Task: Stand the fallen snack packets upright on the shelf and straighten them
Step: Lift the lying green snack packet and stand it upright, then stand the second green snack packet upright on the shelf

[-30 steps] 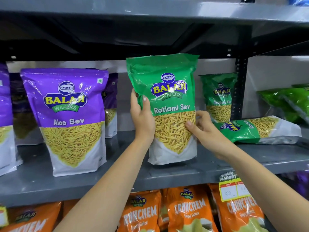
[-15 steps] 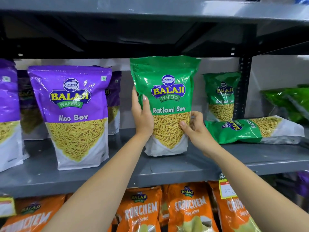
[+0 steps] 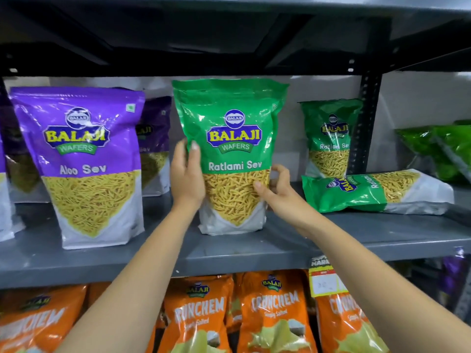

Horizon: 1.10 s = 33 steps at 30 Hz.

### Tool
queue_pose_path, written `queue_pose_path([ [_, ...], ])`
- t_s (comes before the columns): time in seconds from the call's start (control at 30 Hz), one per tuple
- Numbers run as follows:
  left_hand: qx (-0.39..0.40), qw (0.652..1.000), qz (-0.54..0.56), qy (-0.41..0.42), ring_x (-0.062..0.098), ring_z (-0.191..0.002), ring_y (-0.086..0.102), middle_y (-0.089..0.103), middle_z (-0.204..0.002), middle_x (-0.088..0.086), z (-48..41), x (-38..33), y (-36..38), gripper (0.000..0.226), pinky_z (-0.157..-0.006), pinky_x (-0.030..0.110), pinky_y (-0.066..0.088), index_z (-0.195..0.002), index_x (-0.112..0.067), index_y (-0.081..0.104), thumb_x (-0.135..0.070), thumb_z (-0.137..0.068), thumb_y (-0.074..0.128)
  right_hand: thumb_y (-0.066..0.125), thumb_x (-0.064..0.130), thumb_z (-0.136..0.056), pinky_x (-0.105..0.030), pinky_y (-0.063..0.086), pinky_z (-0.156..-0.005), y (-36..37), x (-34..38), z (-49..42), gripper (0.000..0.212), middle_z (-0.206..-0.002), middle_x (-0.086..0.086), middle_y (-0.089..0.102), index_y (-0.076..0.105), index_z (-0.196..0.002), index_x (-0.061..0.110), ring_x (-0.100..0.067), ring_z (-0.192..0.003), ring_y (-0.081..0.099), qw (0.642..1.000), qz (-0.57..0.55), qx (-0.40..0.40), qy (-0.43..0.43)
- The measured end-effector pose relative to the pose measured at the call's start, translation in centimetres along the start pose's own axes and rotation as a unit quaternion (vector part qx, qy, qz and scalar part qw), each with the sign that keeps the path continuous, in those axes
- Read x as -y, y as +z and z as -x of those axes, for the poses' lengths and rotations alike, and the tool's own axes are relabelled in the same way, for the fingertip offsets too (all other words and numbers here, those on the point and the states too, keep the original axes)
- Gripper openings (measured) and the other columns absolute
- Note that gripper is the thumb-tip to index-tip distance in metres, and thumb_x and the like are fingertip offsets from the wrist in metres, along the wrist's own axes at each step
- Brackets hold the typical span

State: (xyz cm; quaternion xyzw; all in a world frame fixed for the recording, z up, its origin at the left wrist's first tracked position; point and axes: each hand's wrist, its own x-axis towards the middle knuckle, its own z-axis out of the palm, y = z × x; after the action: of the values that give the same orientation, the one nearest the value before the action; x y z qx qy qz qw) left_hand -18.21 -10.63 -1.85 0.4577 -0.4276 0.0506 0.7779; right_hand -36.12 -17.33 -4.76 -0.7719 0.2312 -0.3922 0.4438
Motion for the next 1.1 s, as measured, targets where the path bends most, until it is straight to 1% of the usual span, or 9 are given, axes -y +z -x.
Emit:
queue_pose_path([
  [0.1, -0.211, 0.97, -0.066, 0.103, 0.025, -0.097, 0.058, 0.063, -0.109, 0.009, 1.7, -1.4, -0.9, 0.037, -0.09, 0.048, 0.047, -0.118, 0.001, 0.058, -0.021, -0.089, 0.05, 0.048, 0.053, -0.091, -0.037, 0.03, -0.112, -3.7, 1.4, -0.1, 0.079, -0.15, -0.006, 0.038, 0.001, -0.15, 0.03, -0.017, -0.139, 0.037, 0.996, 0.088, -0.014, -0.026],
  [0.17, -0.251, 0.949, -0.062, 0.181, 0.034, -0.088, 0.056, 0.057, -0.098, 0.0, 5.0, -3.3, 0.2, 0.028, -0.077, 0.054, 0.046, -0.112, -0.004, 0.058, -0.018, -0.088, 0.052, 0.051, 0.047, -0.092, -0.038, 0.035, -0.111, -7.4, 2.7, -0.6, 0.066, -0.145, -0.009, 0.044, 0.021, -0.148, 0.025, -0.018, -0.132, 0.045, 0.984, 0.137, -0.077, -0.079],
  [0.3, 0.046, 0.986, -0.081, 0.138, 0.012, -0.077, 0.059, 0.065, -0.081, -0.006, 12.6, -6.1, 7.9, 0.012, -0.072, 0.037, 0.05, -0.086, -0.018, 0.066, -0.02, -0.084, 0.054, 0.058, 0.03, -0.09, -0.026, 0.044, -0.082, -16.9, 4.1, -2.9, 0.035, -0.105, -0.006, 0.066, 0.061, -0.12, 0.01, -0.018, -0.092, 0.059, 0.929, 0.302, -0.185, -0.11],
  [0.5, 0.388, 0.884, -0.157, -0.207, 0.024, -0.084, 0.063, 0.067, -0.081, 0.003, 16.4, -4.9, 20.2, 0.01, -0.074, 0.029, 0.047, -0.078, -0.023, 0.069, -0.03, -0.079, 0.062, 0.046, 0.036, -0.086, -0.044, 0.049, -0.093, -29.5, -1.9, -8.3, 0.044, -0.121, -0.025, 0.063, 0.065, -0.112, 0.005, -0.038, -0.11, 0.06, 0.836, 0.522, -0.134, 0.104],
  [0.67, 0.279, 0.819, 0.06, -0.498, 0.026, -0.09, 0.056, 0.062, -0.096, 0.011, 14.7, -3.2, 23.8, 0.044, -0.061, 0.028, 0.047, -0.126, -0.003, 0.055, -0.028, -0.09, 0.054, 0.019, 0.067, -0.091, -0.041, 0.033, -0.112, -30.8, -7.7, -7.8, 0.084, -0.15, -0.022, 0.039, 0.044, -0.14, 0.003, -0.038, -0.136, 0.041, 0.82, 0.517, -0.034, 0.242],
  [0.77, 0.23, 0.786, 0.139, -0.557, 0.024, -0.076, 0.053, 0.056, -0.084, 0.012, 15.0, -2.9, 24.0, 0.031, -0.064, 0.031, 0.046, -0.112, 0.001, 0.054, -0.025, -0.094, 0.047, 0.027, 0.063, -0.093, -0.039, 0.029, -0.115, -30.1, -9.1, -7.6, 0.079, -0.152, -0.02, 0.037, 0.04, -0.143, 0.004, -0.034, -0.138, 0.039, 0.818, 0.519, 0.008, 0.249],
  [0.87, 0.192, 0.753, 0.199, -0.598, 0.032, -0.1, 0.058, 0.055, -0.109, 0.021, 16.1, -3.1, 24.9, 0.041, -0.075, 0.039, 0.05, -0.113, 0.006, 0.051, -0.031, -0.1, 0.04, 0.035, 0.051, -0.098, -0.037, 0.029, -0.114, -29.6, -8.9, -7.8, 0.065, -0.153, -0.019, 0.036, 0.041, -0.143, 0.004, -0.033, -0.138, 0.039, 0.816, 0.523, 0.024, 0.245],
  [1.0, 0.146, 0.769, 0.207, -0.587, 0.029, -0.103, 0.051, 0.05, -0.13, 0.014, 16.8, -3.5, 26.0, 0.059, -0.057, 0.038, 0.05, -0.137, -0.005, 0.044, -0.048, -0.098, 0.039, 0.038, 0.05, -0.097, -0.038, 0.031, -0.113, -29.0, -8.7, -7.7, 0.063, -0.152, -0.016, 0.039, 0.044, -0.141, 0.006, -0.032, -0.137, 0.04, 0.816, 0.519, 0.039, 0.25],
  [1.1, 0.127, 0.829, 0.149, -0.524, 0.025, -0.101, 0.056, 0.051, -0.123, 0.003, 17.8, -3.9, 26.4, 0.051, -0.084, 0.044, 0.055, -0.137, -0.019, 0.041, -0.05, -0.096, 0.04, 0.042, 0.046, -0.097, -0.038, 0.034, -0.111, -28.6, -8.3, -7.6, 0.057, -0.147, -0.016, 0.045, 0.049, -0.137, 0.006, -0.031, -0.132, 0.046, 0.822, 0.51, 0.038, 0.252],
])
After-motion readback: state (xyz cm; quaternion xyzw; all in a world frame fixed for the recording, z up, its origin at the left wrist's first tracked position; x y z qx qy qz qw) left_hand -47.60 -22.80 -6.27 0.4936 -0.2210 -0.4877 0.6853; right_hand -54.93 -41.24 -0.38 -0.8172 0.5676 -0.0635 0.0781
